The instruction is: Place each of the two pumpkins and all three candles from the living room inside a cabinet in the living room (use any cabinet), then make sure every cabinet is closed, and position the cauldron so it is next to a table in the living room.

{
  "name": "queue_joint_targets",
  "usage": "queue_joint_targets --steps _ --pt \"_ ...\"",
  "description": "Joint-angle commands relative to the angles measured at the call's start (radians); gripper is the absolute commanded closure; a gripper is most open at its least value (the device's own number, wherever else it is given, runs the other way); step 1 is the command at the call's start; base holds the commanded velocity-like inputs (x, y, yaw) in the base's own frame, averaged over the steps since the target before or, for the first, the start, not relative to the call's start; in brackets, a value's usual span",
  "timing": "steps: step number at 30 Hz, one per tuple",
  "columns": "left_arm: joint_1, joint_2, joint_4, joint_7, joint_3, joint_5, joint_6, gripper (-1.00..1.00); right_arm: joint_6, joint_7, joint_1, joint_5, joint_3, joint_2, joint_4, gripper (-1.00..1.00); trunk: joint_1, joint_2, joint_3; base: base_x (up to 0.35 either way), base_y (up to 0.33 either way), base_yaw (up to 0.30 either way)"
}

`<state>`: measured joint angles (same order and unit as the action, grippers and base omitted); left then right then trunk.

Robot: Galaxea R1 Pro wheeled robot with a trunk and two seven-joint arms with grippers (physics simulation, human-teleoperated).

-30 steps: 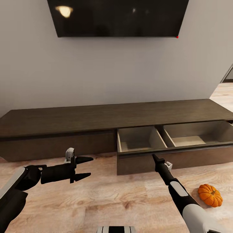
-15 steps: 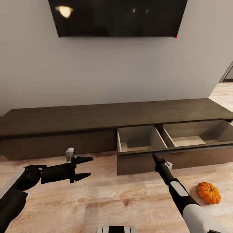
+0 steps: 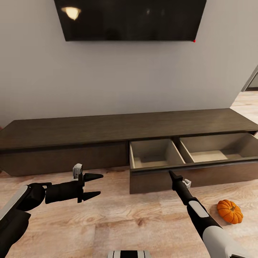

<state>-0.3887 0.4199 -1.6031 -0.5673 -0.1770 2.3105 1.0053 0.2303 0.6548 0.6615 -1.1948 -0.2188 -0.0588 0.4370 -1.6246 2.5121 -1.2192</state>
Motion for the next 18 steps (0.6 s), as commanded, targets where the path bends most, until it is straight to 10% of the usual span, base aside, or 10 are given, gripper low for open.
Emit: queue_joint_targets --steps 1,11,12,18 --pt "-0.001 0.000 0.000 -0.009 -0.001 0.010 -0.001 -1.00 0.019 0.021 0.001 -0.007 0.012 0.028 0.001 1.00 0.000 0.000 -0.001 0.000 0.000 0.000" --pt "-0.001 0.000 0.000 -0.009 -0.001 0.010 -0.001 -1.00 0.017 0.020 0.001 -0.006 0.012 0.028 0.001 1.00 0.000 0.000 -0.001 0.000 0.000 0.000" --pt "-0.001 0.000 0.000 -0.009 -0.001 0.010 -0.001 -1.00 0.016 0.020 0.001 -0.006 0.012 0.028 0.001 -1.00 0.000 0.000 -0.001 0.000 0.000 0.000" --pt "-0.001 0.000 0.000 -0.009 -0.001 0.010 -0.001 -1.00 0.017 0.019 0.001 -0.006 0.012 0.028 0.001 -1.00 0.000 0.000 -0.001 0.000 0.000 0.000"
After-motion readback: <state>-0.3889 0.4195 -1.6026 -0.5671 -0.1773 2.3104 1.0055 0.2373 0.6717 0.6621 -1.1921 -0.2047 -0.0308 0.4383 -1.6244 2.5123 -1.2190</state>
